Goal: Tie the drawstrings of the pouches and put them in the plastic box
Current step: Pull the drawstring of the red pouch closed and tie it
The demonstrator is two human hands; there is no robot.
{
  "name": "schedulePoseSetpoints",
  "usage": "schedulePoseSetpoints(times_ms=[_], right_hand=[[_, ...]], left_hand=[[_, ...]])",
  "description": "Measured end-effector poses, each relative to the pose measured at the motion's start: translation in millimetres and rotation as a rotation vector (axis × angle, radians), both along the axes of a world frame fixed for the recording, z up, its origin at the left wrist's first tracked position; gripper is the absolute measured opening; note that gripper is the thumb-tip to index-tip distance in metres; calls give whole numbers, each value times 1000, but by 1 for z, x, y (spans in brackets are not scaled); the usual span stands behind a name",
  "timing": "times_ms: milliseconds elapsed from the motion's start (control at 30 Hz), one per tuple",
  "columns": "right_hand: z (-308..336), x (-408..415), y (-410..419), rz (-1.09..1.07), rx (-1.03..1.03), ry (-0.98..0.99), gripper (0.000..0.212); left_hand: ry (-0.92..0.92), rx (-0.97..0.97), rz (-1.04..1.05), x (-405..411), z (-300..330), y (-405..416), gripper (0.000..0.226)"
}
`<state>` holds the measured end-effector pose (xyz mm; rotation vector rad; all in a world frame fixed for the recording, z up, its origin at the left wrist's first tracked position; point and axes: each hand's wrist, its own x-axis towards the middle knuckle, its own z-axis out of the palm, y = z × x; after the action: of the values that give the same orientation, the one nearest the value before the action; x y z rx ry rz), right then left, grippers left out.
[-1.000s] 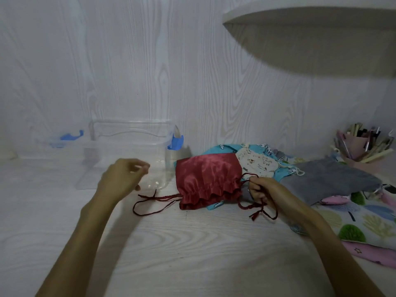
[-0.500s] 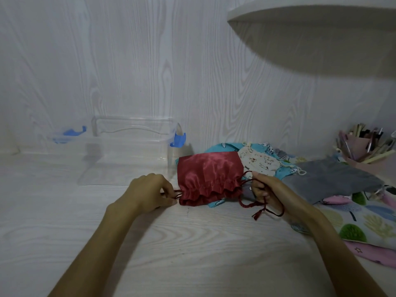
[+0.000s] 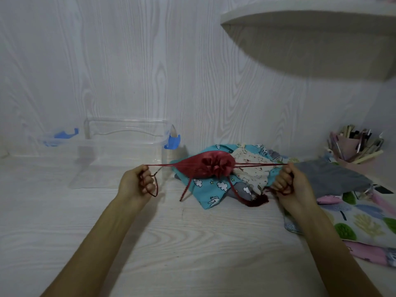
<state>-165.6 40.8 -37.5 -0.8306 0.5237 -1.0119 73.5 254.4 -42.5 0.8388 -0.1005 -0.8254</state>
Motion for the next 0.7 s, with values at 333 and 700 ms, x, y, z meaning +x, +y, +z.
schedulePoseSetpoints(times_ms=[333, 700], right_hand=[[-10, 5, -5, -101, 212, -139, 40], [11, -8, 1, 93, -442, 1067, 35]], left_hand=[[386, -109, 177, -12, -9, -6, 39], [-1512, 1610, -104, -15, 11, 30, 25]])
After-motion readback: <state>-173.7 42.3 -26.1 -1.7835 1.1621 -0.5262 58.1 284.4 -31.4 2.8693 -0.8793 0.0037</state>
